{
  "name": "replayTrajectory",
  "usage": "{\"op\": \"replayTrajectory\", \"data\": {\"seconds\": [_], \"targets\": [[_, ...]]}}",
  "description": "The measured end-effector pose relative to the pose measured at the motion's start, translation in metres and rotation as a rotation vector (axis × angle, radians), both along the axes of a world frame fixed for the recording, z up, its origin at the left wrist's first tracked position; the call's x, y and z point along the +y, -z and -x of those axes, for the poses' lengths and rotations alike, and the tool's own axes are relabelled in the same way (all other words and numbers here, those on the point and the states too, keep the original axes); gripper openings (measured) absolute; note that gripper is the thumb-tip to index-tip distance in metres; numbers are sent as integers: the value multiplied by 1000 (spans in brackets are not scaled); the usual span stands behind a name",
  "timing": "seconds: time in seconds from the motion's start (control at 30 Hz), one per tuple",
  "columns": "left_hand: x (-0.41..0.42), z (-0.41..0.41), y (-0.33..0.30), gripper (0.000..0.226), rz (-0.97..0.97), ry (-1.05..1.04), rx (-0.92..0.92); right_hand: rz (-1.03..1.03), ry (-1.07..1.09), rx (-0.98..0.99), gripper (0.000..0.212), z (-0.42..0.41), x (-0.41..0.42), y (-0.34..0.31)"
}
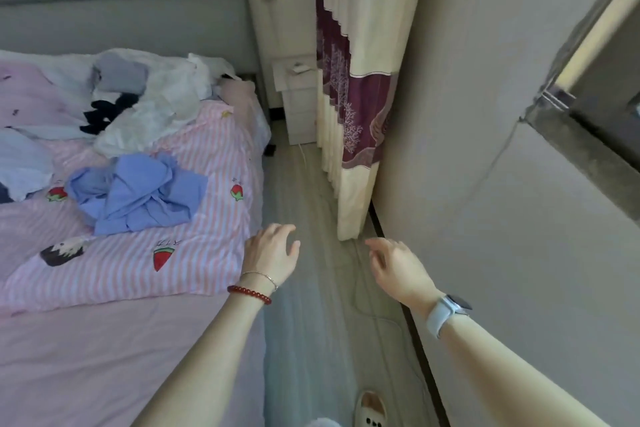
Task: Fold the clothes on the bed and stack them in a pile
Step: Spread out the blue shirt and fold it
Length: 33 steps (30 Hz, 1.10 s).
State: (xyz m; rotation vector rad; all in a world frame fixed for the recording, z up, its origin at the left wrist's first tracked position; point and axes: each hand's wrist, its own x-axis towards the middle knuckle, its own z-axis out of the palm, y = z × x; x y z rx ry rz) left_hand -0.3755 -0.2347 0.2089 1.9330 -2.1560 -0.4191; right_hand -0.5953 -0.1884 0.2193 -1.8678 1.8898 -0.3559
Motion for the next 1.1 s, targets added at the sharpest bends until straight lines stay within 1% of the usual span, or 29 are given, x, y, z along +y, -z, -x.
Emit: {"op": "replayTrajectory", "data": {"seconds": [0.1, 0.17, 0.3, 0.43, 0.5, 0.67, 0.73, 0.87, 0.97, 1.03, 1.07, 1.1], "targets": [[-29, -14, -6, 36, 24, -122, 24, -32, -121, 16, 37, -10, -63, -3], [-43, -34, -5, 36, 8, -213, 29, -44, -214, 16, 37, -26, -104, 0], [-71, -86, 10, 36, -38, -429, 70, -68, -380, -10, 37, -73, -184, 14], [-122, -139, 28, 37, -75, -607, 120, -112, -506, 7, 37, -133, -266, 32], [-152, -172, 38, 37, -93, -708, 200, -150, -563, 36, 36, -172, -312, 42], [-204, -239, 59, 38, -127, -934, 375, -196, -734, -7, 35, -261, -392, 55], [-220, -262, 70, 41, -175, -1041, 452, -264, -807, -20, 38, -297, -418, 61], [-239, -288, 95, 50, -270, -1229, 588, -348, -974, 65, 44, -358, -455, 84], [-260, -310, 115, 55, -267, -1366, 694, -304, -1074, 84, 47, -411, -482, 103], [-277, -330, 129, 56, -229, -1498, 811, -253, -1114, 65, 49, -451, -503, 115], [-287, -340, 134, 54, -218, -1583, 890, -225, -1128, 59, 50, -471, -514, 120], [-296, -349, 140, 46, -212, -1659, 956, -197, -1137, 52, 53, -490, -525, 125]]}}
